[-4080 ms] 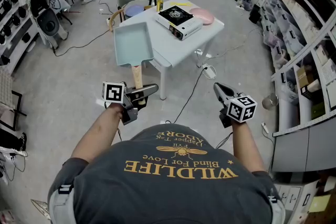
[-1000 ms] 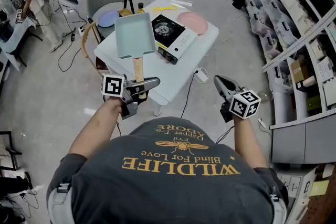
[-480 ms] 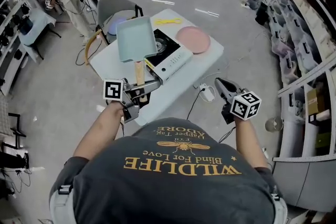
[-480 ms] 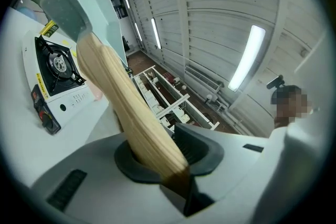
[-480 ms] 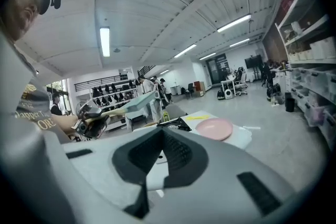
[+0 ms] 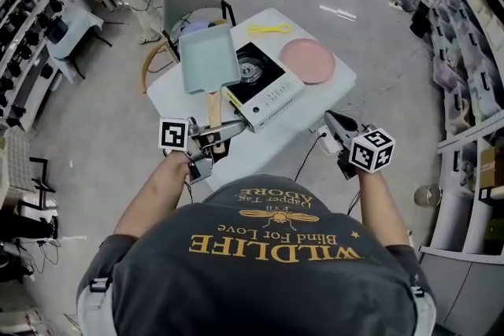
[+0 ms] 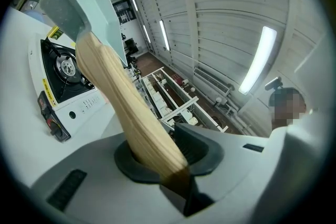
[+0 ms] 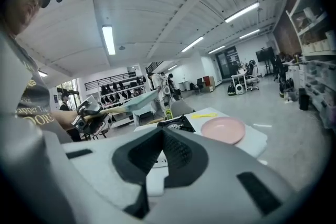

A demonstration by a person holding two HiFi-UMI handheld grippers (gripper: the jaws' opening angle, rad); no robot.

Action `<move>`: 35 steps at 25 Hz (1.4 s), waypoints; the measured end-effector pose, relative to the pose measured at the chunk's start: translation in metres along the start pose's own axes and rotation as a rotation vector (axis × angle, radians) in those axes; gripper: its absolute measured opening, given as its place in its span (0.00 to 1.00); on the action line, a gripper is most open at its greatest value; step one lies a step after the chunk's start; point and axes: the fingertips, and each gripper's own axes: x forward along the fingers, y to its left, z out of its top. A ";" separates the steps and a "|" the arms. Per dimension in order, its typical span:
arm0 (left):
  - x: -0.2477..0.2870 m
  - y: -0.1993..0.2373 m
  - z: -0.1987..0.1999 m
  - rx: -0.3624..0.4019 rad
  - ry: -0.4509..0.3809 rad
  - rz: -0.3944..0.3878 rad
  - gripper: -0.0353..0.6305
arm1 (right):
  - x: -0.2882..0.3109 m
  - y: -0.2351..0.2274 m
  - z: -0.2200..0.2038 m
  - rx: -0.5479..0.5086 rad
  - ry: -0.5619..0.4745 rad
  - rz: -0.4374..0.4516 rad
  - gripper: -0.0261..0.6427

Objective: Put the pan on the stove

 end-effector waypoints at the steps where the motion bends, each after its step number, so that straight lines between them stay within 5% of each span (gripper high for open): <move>1: -0.005 0.004 0.005 0.001 0.015 -0.005 0.19 | 0.008 0.002 0.002 0.001 0.001 -0.010 0.04; 9: -0.052 0.048 0.030 0.043 0.221 -0.026 0.19 | 0.060 0.024 0.006 0.067 0.008 -0.090 0.04; 17: -0.067 0.100 0.012 -0.058 0.403 -0.015 0.19 | 0.081 0.017 -0.002 0.077 0.042 -0.097 0.04; 35: -0.059 0.160 0.027 -0.011 0.648 -0.067 0.19 | 0.118 -0.036 -0.003 0.062 0.041 -0.151 0.04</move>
